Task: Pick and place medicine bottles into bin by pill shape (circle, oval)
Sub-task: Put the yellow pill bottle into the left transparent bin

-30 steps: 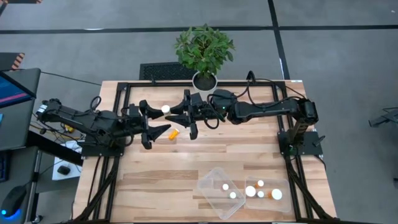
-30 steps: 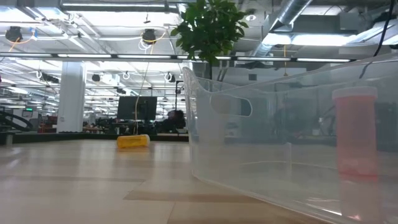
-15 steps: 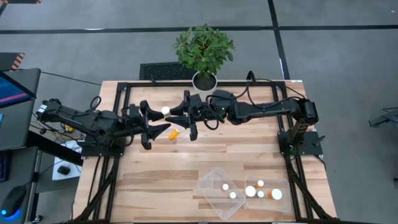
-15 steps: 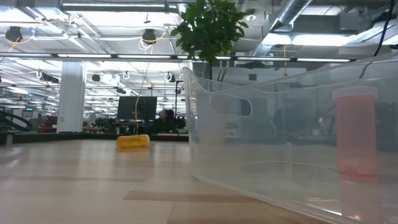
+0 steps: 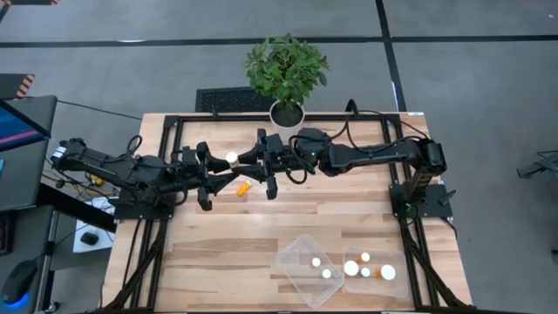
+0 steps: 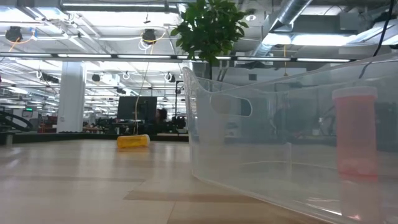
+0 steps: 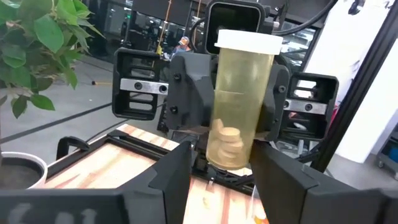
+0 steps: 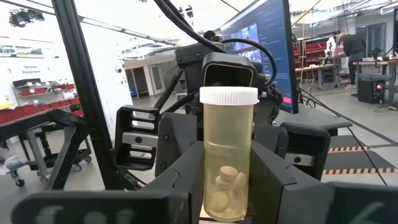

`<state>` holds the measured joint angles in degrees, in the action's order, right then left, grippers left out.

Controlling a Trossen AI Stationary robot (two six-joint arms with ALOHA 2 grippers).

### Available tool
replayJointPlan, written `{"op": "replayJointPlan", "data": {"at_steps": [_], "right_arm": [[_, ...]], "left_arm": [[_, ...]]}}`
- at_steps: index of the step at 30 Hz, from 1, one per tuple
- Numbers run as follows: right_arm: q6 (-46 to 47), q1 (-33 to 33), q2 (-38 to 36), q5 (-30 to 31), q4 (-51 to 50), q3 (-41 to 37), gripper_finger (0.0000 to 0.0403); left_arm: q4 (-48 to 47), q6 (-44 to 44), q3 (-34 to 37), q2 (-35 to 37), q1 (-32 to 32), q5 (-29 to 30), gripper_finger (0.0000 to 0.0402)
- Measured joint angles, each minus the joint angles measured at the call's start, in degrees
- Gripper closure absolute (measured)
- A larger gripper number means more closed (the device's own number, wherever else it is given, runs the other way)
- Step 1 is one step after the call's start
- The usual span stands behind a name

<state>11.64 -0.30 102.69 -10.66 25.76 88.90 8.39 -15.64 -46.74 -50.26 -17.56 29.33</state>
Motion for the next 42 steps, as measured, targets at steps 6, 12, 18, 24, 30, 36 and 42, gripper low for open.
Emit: {"op": "replayJointPlan", "data": {"at_steps": [6, 12, 18, 24, 30, 36, 42], "right_arm": [[0.06, -0.04, 0.0, 0.0, 0.0, 0.0, 0.029], [0.11, -0.02, 0.0, 0.0, -0.02, 0.0, 0.029], [0.13, -0.02, 0.0, 0.02, -0.02, 0.0, 0.029], [0.12, -0.02, 0.0, 0.0, -0.02, 0.0, 0.029], [0.11, -0.02, 0.0, 0.0, -0.06, 0.0, 0.029], [-0.54, -0.04, 0.0, -0.03, -1.01, 0.05, 0.029], [-1.17, -0.04, 0.0, -0.85, -1.75, 0.07, 0.0257]], "left_arm": [[0.13, -0.02, 0.0, 0.0, 0.0, 0.04, 0.0272], [0.15, -0.02, 0.0, 0.0, 0.0, -0.44, 0.0297], [0.13, 0.37, -0.02, 0.0, 0.0, -0.44, 0.0309], [0.13, 0.39, -0.02, 0.0, -0.01, -0.46, 0.0308], [0.13, 0.39, -0.02, 0.0, -0.02, -0.89, 0.0308], [-0.16, 0.42, -0.02, 0.0, -0.07, -1.01, 0.0308], [-0.02, 0.42, -0.02, -0.04, -0.76, -1.21, 0.0308]]}}
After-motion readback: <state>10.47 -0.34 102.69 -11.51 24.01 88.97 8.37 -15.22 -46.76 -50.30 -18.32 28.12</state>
